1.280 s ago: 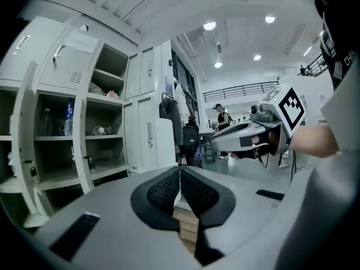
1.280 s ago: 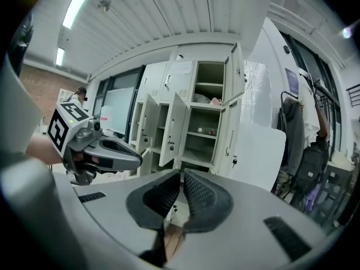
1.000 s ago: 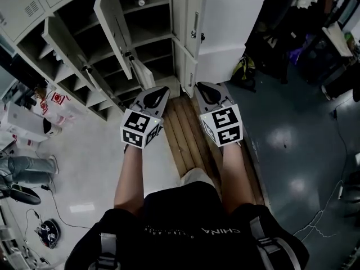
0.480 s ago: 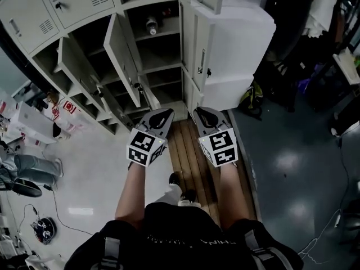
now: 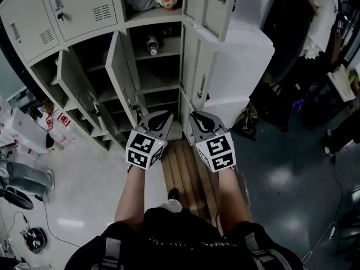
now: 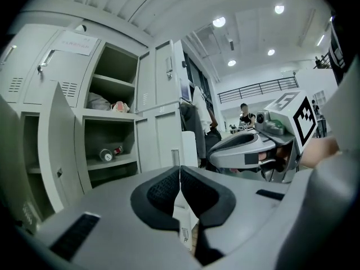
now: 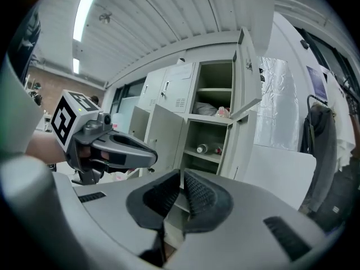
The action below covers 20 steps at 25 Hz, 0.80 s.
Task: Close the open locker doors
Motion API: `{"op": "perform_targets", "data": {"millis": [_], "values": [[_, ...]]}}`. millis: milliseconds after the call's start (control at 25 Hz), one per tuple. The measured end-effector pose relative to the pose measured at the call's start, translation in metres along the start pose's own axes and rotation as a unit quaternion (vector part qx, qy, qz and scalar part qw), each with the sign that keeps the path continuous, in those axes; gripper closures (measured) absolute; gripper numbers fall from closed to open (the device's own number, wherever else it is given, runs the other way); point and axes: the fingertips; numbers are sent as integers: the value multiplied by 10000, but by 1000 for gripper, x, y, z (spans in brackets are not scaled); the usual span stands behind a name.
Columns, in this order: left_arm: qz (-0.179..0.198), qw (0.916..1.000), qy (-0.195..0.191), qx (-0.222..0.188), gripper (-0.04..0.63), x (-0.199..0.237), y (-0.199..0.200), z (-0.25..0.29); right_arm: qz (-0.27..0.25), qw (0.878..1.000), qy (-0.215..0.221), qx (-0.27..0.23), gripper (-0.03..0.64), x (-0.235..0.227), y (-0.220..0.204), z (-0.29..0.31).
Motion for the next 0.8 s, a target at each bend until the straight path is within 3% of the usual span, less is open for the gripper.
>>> {"op": "perform_targets", "data": {"millis": [200, 440, 800], "values": [[46, 9998, -81, -194, 572, 30, 12, 24, -136, 9999, 9, -49, 574, -12, 23, 33], [3, 9986, -240, -466, 574, 49, 18, 43, 70, 9998, -52, -202, 574, -27, 42, 56], [-36, 9994, -90, -318, 574, 58, 10, 70, -64, 9998, 125, -111, 574, -44, 45, 75]]}}
Point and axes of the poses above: the fingertips, and each gripper's own axes: z forward along the fingers, x to its left, y out of its top, and after that the axes turned 14 degrees about z, right-handed
